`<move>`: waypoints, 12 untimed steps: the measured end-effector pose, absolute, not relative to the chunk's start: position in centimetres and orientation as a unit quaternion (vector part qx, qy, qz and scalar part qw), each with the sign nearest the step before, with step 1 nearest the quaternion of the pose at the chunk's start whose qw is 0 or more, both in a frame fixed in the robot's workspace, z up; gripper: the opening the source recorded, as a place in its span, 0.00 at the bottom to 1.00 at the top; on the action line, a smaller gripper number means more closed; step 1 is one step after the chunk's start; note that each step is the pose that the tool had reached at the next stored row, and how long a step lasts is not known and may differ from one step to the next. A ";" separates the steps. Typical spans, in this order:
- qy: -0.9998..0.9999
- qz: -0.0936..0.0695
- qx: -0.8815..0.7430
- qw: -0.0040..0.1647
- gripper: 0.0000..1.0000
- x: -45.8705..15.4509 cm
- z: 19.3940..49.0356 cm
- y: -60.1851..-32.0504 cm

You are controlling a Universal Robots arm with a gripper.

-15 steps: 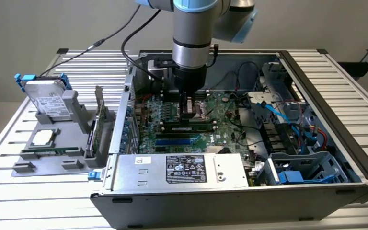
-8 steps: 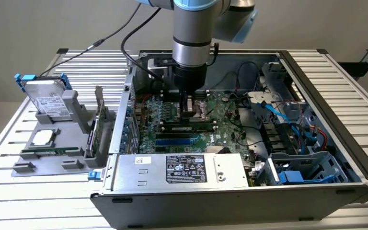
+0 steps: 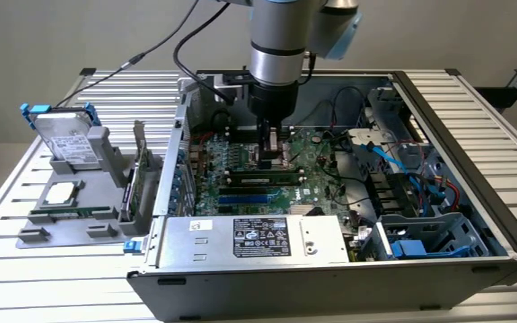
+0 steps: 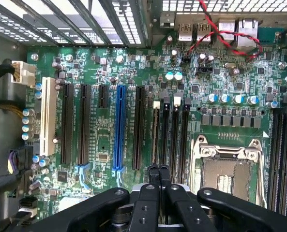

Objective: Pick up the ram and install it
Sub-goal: 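Press down the ram until it locks into place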

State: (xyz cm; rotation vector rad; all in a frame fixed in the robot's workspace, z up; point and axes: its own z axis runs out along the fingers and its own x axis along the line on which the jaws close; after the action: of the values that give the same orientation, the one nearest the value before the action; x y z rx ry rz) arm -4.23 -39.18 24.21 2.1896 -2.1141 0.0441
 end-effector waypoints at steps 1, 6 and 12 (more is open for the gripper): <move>-0.694 0.014 0.719 0.049 0.10 -4.0 24.2 -39.2; -0.693 0.014 0.719 0.050 0.10 -2.9 24.4 -39.3; -0.693 0.013 0.719 0.050 0.10 -2.7 24.4 -39.4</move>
State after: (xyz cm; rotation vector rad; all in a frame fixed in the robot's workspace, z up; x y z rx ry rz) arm -2.67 -39.35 24.38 2.1884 -2.1119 0.0410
